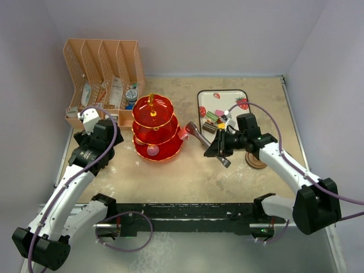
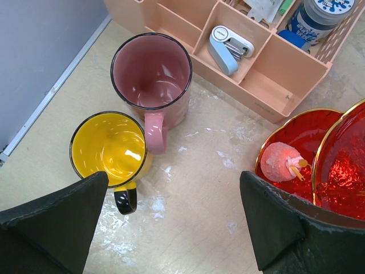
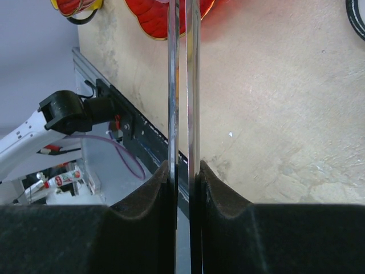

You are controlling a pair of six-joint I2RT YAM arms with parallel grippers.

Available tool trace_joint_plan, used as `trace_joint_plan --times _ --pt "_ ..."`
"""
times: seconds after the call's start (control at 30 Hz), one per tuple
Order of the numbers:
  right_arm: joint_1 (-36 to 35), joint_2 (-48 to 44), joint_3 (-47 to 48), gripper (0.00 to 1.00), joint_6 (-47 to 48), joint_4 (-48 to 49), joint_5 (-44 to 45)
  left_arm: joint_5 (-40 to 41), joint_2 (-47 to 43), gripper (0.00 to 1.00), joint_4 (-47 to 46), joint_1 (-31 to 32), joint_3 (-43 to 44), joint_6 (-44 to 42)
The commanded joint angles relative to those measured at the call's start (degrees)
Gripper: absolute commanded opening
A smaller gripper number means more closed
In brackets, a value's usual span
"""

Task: Serve the afternoon tea
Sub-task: Place the desert on the desert table.

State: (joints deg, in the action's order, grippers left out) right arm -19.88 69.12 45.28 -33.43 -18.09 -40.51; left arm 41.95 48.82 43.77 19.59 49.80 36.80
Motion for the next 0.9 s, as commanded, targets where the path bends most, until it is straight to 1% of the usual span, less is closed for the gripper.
trace_joint_plan --times 0.0,0.37,0.6,0.87 --pt "-1.1 -1.1 0.3 0.17 -1.6 1.2 -3.6 0.3 -0.1 0.95 -2.2 0.3 0.9 -0.6" --pt "-4.7 0.0 -1.1 0.17 -4.1 3.7 -5.0 0.3 0.1 0.95 -2.2 0.3 0.9 -0.7" --pt "-6.3 3.7 -0.4 0.17 -4.4 5.4 -6.4 0.3 0.0 0.95 -2.1 0.3 0.9 -0.7" --pt "-6.9 8.9 1.7 0.17 -3.5 6.0 -5.7 0.8 -0.4 0.95 -2.0 0.3 1.0 -0.5"
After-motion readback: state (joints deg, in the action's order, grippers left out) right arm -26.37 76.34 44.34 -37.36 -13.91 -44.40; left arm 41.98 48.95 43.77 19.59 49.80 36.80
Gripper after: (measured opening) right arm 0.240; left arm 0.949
